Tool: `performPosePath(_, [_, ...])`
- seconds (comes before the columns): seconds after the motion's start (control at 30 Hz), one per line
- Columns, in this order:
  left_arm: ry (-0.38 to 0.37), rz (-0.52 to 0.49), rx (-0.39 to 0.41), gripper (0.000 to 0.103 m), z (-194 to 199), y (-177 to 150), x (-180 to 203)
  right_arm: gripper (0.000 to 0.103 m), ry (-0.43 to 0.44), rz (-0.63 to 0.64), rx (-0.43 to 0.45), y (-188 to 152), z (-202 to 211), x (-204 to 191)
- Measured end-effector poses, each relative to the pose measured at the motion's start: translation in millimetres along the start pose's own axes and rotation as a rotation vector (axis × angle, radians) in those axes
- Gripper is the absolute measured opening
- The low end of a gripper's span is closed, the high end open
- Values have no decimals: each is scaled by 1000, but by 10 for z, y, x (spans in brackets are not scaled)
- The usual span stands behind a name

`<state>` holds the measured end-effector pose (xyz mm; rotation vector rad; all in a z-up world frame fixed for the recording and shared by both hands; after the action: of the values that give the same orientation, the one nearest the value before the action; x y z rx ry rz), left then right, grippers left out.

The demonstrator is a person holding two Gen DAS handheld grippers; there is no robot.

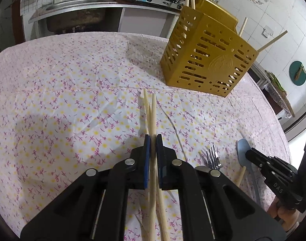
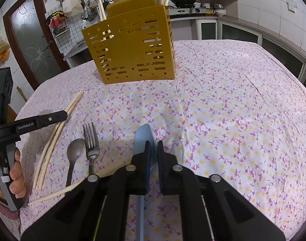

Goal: Organize utensils
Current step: 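Lift the chopstick with the left tool while the right tool lifts the blue spatula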

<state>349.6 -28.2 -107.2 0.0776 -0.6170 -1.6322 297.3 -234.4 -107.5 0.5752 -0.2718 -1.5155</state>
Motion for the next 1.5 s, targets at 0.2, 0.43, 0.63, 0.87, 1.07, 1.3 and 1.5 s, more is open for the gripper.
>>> performPosePath(0.2, [2, -1, 2, 5, 18, -19, 20, 7, 3, -6, 2, -2, 9, 20])
performPosePath(0.43, [2, -22, 42, 5, 206, -30, 82, 5, -2, -23, 15, 0, 45, 49])
performPosePath(0.63, [-28, -14, 60, 5, 376, -17, 112, 3, 2, -30, 25, 41, 148, 77])
performPosePath(0.87, [-36, -15, 64, 5, 479, -31, 128, 3, 13, -15, 13, 99, 252, 135])
performPosePath(1.07, [-34, -32, 70, 5, 561, -61, 197, 3, 3, -11, 30, 150, 325, 193])
performPosePath(1.3, [-39, -41, 77, 5, 595, -69, 249, 3, 5, -16, 36, 199, 310, 197])
performPosePath(1.5, [-42, -33, 54, 5, 516, -69, 224, 3, -35, 9, -28, 154, 132, 176])
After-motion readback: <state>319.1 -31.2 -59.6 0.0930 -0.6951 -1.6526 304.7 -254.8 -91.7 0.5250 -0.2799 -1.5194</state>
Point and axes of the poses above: each gripper's, at about its wrist camera, not at the fingertips, and z roughly against the way its jaws point, x to its right, y to its top, the point moved 6 cm from there along -z, roughly the way its jaws point, and after that the axes turned 10 degrees about -x, right-handed, at the moved point
